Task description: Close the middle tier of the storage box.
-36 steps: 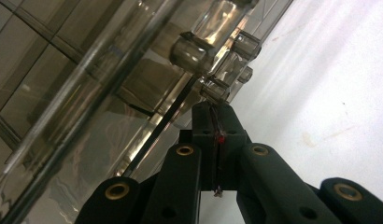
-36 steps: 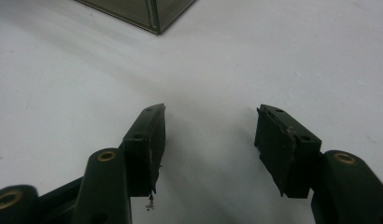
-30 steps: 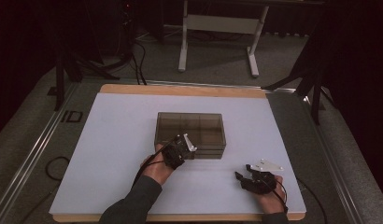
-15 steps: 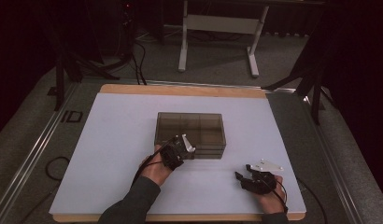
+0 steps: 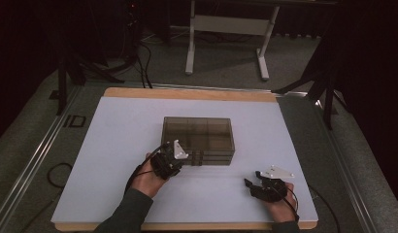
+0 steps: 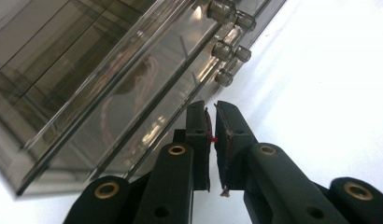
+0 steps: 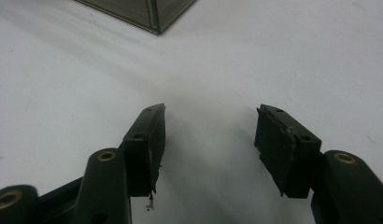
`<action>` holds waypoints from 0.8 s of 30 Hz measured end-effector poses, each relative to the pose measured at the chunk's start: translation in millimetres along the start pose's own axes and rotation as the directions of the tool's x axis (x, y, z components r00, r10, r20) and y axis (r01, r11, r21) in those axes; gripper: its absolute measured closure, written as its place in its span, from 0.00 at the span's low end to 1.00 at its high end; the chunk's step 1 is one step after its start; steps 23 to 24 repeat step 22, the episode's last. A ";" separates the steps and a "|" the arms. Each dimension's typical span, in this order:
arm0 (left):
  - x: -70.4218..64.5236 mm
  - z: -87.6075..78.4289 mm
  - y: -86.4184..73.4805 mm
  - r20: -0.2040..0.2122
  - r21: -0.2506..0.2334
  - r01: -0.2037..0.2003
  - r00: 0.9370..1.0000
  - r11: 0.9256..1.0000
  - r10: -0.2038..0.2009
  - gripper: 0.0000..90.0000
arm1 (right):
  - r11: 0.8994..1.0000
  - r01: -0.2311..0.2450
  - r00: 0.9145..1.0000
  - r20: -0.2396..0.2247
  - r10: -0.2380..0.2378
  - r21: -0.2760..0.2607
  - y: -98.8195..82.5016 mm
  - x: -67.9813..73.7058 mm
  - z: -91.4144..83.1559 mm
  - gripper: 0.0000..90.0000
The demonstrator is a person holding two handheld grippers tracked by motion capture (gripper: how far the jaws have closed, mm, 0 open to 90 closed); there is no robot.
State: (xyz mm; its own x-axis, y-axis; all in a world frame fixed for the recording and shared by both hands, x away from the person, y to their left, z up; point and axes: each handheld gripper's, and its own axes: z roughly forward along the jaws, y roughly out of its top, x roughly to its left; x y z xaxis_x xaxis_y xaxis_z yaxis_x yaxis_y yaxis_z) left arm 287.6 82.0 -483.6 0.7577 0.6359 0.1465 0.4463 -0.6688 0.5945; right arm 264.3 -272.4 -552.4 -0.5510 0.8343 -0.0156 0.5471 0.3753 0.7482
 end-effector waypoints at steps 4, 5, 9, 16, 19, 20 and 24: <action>4.3 -8.5 -17.0 -0.006 -0.024 0.023 1.000 0.999 -0.023 0.93 | 1.000 0.001 1.000 -0.001 -0.001 0.001 -0.1 -0.2 0.0 0.47; 5.4 -9.8 -21.0 -0.008 -0.031 0.033 0.999 0.999 -0.034 0.92 | 1.000 0.001 1.000 -0.001 -0.001 0.001 0.0 -0.2 -0.1 0.47; 15.6 -16.5 -46.4 -0.045 -0.037 0.086 0.995 0.996 -0.088 0.92 | 1.000 0.002 1.000 -0.001 -0.002 0.001 -0.1 -0.2 -0.1 0.47; 32.6 -23.9 -90.9 -0.076 -0.098 0.211 0.973 0.972 -0.219 0.92 | 1.000 0.003 1.000 0.000 -0.003 0.001 -0.1 -0.1 -0.1 0.47; 36.4 -25.5 -108.8 -0.103 -0.138 0.249 0.959 0.959 -0.264 0.89 | 1.000 0.003 1.000 0.001 -0.003 0.000 -0.1 0.0 -0.1 0.47; 36.4 -25.5 -108.8 -0.103 -0.138 0.249 0.959 0.959 -0.264 0.88 | 1.000 0.003 1.000 0.001 -0.003 0.000 -0.1 0.0 -0.1 0.47; 40.1 -26.3 -122.4 -0.125 -0.165 0.283 0.944 0.945 -0.305 0.85 | 1.000 0.001 1.000 -0.001 -0.001 0.001 0.0 -0.2 0.0 0.47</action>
